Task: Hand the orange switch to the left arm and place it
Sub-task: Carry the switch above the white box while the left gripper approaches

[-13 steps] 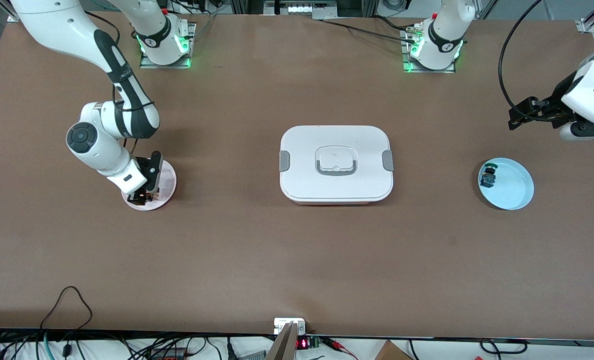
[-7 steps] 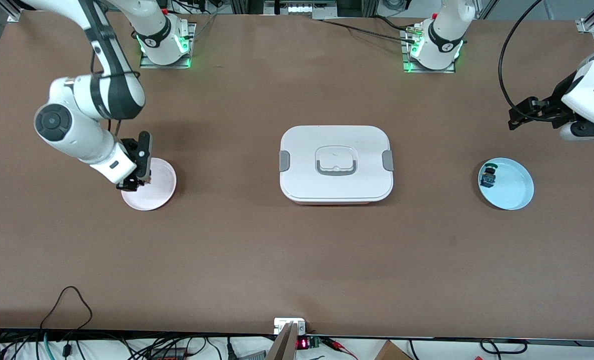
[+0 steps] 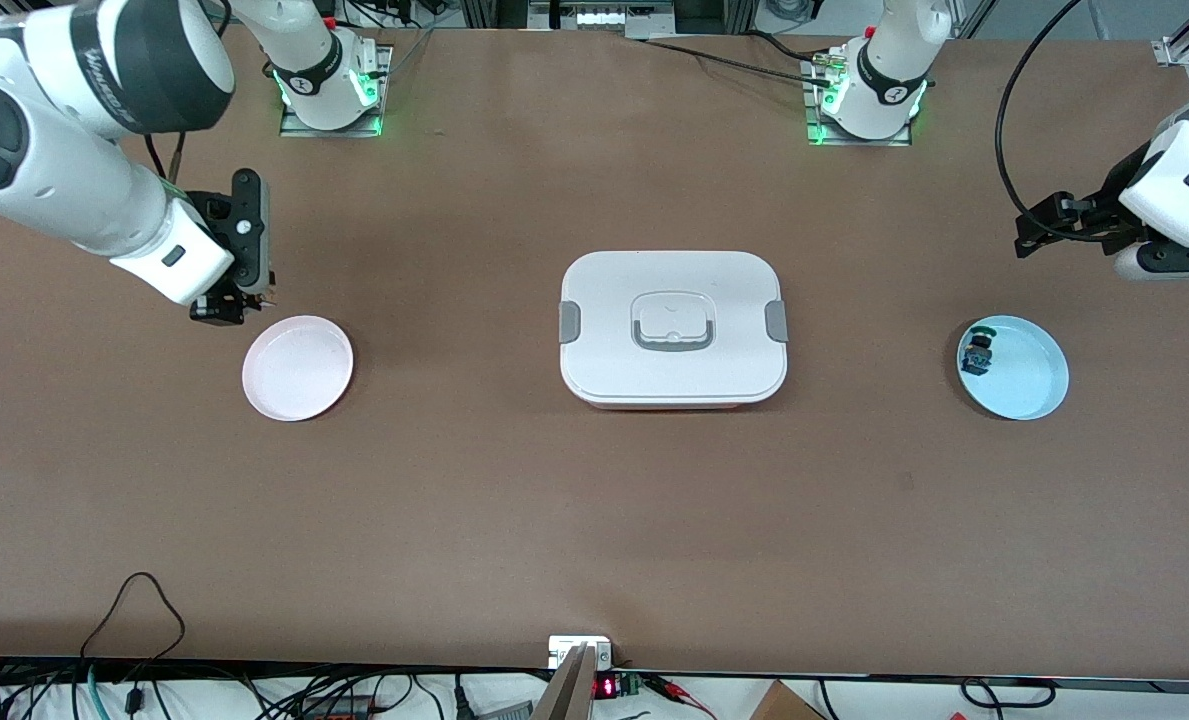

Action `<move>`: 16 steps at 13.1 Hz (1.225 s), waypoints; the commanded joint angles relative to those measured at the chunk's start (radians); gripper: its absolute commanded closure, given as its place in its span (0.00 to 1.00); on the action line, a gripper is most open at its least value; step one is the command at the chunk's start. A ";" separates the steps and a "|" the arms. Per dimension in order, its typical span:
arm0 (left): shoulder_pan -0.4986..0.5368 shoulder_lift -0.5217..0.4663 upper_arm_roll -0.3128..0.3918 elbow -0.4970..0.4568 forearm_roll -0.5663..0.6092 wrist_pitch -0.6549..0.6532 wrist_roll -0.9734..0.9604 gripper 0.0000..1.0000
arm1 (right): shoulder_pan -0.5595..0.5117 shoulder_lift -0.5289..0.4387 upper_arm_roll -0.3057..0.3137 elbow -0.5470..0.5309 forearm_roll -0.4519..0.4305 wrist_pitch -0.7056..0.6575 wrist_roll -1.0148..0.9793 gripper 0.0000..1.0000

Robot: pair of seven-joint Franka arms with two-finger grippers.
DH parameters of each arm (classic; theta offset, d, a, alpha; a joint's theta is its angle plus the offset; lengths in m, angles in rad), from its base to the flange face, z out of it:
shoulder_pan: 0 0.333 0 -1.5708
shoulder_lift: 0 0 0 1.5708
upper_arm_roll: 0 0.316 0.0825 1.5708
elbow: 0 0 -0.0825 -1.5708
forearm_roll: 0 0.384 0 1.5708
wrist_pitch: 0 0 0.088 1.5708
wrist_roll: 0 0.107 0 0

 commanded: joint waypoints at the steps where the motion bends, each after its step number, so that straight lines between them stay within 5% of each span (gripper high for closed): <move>1: -0.005 0.012 -0.008 0.031 -0.012 -0.081 0.000 0.00 | -0.012 0.025 -0.006 0.025 0.138 -0.032 -0.011 1.00; 5: -0.007 0.028 -0.008 0.030 -0.148 -0.173 0.000 0.00 | -0.009 0.051 -0.005 0.001 0.532 -0.027 -0.043 1.00; 11: -0.002 0.106 -0.019 0.029 -0.579 -0.349 0.000 0.00 | 0.118 0.155 0.004 -0.002 1.064 0.141 -0.267 1.00; 16: -0.002 0.221 -0.019 -0.008 -1.009 -0.252 0.008 0.00 | 0.267 0.223 0.004 0.008 1.428 0.366 -0.437 1.00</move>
